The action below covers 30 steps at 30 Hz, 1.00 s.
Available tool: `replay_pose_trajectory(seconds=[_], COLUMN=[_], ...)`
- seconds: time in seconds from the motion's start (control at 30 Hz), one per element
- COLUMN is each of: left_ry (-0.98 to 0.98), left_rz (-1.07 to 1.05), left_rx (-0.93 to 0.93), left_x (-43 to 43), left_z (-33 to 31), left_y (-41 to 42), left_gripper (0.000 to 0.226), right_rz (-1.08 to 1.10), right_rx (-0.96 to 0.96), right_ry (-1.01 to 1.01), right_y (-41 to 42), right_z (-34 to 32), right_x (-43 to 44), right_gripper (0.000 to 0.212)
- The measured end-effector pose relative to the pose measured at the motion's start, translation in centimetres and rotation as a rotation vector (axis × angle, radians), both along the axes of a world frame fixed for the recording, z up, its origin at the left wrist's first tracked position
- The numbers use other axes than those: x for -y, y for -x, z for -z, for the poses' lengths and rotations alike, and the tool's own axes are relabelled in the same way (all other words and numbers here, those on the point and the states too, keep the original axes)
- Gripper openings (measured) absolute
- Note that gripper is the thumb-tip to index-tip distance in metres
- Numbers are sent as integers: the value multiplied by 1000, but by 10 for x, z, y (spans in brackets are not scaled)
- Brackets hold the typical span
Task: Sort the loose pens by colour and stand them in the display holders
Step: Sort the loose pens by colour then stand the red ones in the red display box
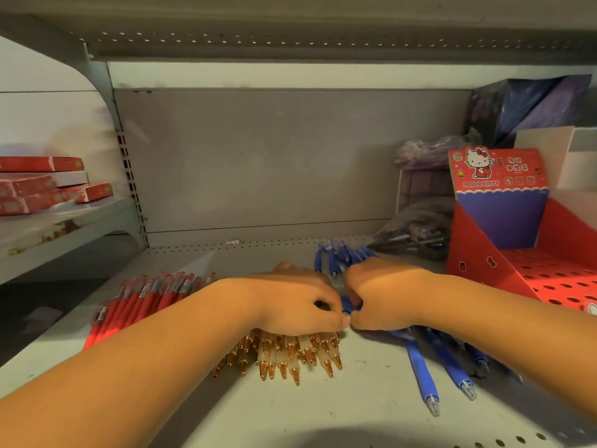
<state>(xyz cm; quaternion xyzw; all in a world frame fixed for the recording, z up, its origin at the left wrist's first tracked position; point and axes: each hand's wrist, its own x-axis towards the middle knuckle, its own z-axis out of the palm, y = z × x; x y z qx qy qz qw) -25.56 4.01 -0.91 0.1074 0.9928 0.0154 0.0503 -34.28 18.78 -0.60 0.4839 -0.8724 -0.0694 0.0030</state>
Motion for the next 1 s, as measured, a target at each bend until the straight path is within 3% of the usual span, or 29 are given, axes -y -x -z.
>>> replay_pose_trajectory(seconds=[0.1,0.23,0.3,0.47,0.57,0.77,1.0], left_ry=[-31,-123,-194,-102,-52,-85,-135], left_rz=[-28,-93,-116,-22,-17,-19,8], left_rx=[33,-3,10,47,91,55,61], left_x=[3,9,10,1,-6,-6,-8], left_z=[-2,-2,-2,-4,-3,-3,1], left_y=[-2,-3,-3,-4,-7,-7,-4], left_gripper=[40,29,38,46,46,41,38], right_rz=[81,197,217,278,364,371,398], right_rx=[153,495,574,590,491,223,129], right_ry=[74,207,287,432,474,286,176], right_y=[-2,6,16,58,89,124,127], right_z=[-2,-10,-20,-38,-36,-14,-2], right_x=[7,8,4,15,40,81,100], right_gripper=[28,25,20,12,15,20,25])
